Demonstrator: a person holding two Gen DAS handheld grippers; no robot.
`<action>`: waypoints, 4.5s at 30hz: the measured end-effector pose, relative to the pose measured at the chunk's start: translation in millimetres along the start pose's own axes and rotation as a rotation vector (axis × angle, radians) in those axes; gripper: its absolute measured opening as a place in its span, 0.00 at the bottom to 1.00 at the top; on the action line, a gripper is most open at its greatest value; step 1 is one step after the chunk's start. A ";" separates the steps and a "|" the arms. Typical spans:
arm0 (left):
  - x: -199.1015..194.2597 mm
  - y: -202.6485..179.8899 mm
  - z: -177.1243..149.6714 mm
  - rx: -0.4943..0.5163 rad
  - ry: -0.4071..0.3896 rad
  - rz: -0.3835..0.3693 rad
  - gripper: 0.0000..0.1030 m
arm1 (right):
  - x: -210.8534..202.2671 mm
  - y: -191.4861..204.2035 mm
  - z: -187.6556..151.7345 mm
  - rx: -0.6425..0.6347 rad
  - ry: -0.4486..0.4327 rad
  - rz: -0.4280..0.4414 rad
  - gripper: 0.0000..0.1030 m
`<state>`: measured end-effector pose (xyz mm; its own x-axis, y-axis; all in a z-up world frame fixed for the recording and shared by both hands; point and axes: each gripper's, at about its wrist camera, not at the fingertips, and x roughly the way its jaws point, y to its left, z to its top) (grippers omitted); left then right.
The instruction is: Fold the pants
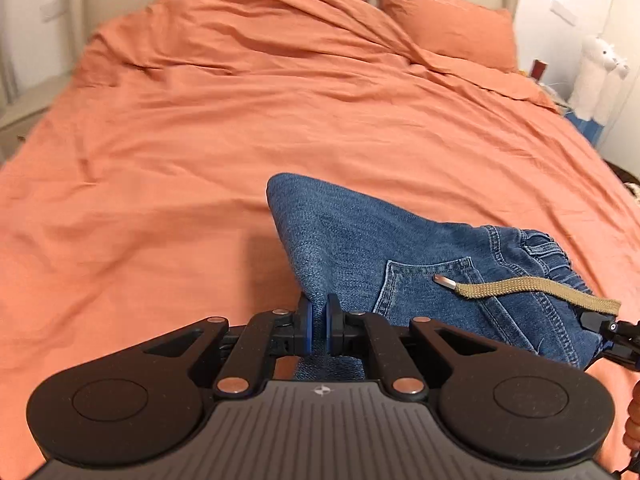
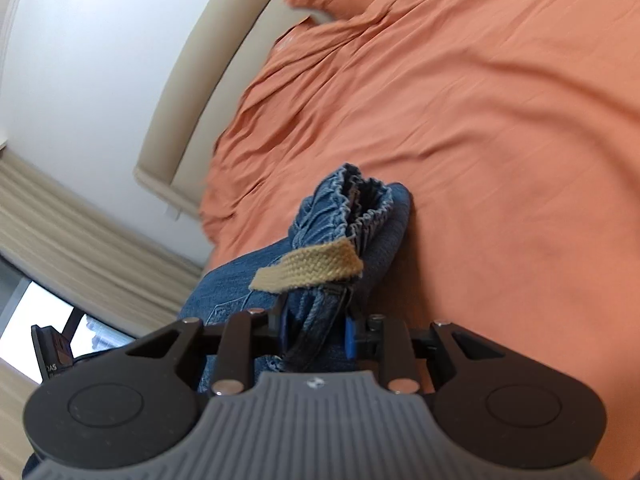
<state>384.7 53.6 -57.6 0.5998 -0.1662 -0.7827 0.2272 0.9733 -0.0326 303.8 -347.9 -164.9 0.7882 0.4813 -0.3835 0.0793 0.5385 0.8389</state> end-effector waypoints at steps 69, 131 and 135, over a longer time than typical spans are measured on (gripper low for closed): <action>65.2 219.8 -65.6 -0.263 -0.024 0.138 0.24 | 219.5 101.5 -55.3 -0.351 0.248 -0.208 0.14; -222.7 66.1 -194.8 0.054 -0.313 0.349 0.85 | -27.1 296.5 -223.8 -0.990 -0.084 -0.249 0.79; -278.4 59.1 -200.1 0.010 -0.431 0.409 1.00 | -75.1 309.6 -238.2 -0.972 -0.159 -0.222 0.79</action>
<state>77.6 189.1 34.0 0.8972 0.1705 -0.4073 -0.0821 0.9708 0.2255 123.8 -52.6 31.6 0.8941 0.2423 -0.3768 -0.2418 0.9691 0.0494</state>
